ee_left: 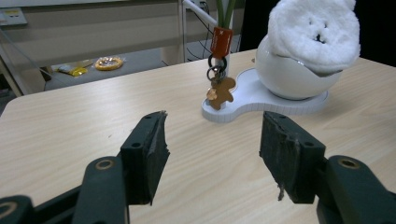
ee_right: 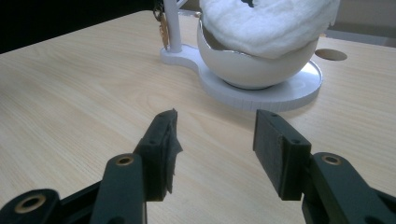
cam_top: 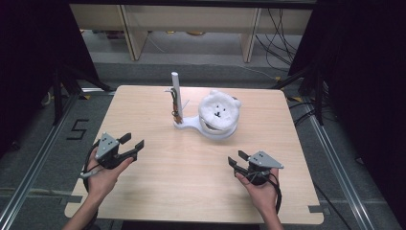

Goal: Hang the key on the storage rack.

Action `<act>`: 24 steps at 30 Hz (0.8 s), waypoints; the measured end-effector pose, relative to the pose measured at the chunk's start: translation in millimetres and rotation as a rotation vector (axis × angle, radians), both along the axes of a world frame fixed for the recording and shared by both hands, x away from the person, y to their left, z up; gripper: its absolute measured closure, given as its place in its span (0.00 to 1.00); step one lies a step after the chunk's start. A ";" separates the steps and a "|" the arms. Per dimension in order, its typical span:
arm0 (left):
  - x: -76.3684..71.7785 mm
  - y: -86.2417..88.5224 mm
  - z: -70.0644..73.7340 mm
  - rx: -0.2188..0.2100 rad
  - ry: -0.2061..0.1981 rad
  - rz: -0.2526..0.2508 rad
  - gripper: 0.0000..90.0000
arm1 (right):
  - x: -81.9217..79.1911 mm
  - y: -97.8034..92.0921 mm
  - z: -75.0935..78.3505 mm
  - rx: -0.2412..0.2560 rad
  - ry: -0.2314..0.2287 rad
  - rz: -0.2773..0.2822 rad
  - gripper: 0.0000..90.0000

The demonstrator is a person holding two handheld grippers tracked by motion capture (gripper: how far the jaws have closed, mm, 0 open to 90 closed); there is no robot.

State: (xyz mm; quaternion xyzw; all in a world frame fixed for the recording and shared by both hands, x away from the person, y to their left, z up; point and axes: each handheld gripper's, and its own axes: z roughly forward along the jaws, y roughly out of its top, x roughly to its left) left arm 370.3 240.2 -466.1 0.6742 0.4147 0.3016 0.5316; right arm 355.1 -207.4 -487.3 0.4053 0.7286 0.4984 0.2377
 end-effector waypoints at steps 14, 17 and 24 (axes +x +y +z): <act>-21.7 12.3 -47.1 0.017 -0.016 0.063 0.45 | -0.3 2.1 -9.2 0.020 0.019 0.012 0.54; -22.6 12.2 -51.1 0.031 -0.006 0.056 0.45 | -0.7 0.2 -10.5 0.003 0.028 0.020 0.54; -21.7 10.4 -56.0 0.033 0.016 0.043 0.45 | -1.4 -2.3 -13.0 0.011 0.039 0.011 0.53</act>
